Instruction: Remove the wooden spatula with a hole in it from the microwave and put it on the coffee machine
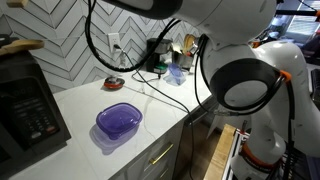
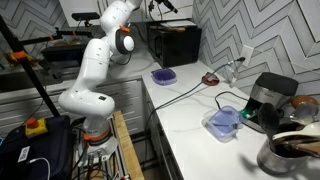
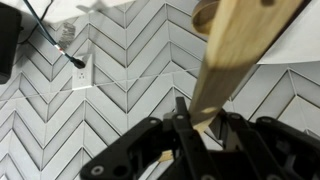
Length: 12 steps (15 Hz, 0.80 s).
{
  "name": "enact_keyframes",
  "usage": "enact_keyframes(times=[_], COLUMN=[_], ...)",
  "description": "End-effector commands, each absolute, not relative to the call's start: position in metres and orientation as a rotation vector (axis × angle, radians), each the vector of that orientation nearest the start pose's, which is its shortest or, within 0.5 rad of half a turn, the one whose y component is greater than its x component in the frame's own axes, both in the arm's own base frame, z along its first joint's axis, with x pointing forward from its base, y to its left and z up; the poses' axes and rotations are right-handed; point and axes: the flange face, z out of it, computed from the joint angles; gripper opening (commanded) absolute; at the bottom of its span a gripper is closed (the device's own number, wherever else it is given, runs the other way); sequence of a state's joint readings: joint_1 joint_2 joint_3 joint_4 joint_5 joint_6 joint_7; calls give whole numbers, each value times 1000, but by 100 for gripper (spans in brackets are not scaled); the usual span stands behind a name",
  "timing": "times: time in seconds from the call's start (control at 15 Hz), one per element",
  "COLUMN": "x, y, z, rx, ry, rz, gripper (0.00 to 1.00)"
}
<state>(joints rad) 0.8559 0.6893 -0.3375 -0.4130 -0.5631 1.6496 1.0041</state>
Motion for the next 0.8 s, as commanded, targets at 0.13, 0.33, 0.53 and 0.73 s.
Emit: enact_keyframes(times=[0.13,0.33,0.53,0.73], x=[495,494,483,490], y=[376,373,373,353], z=[789,787,788,785], rx=[-2871,-2868,-2847,-2802], ry=[1115,1145,1237,1440], rz=[-1370,-1317,-1272,-1300], gripper=[6,24,24,6])
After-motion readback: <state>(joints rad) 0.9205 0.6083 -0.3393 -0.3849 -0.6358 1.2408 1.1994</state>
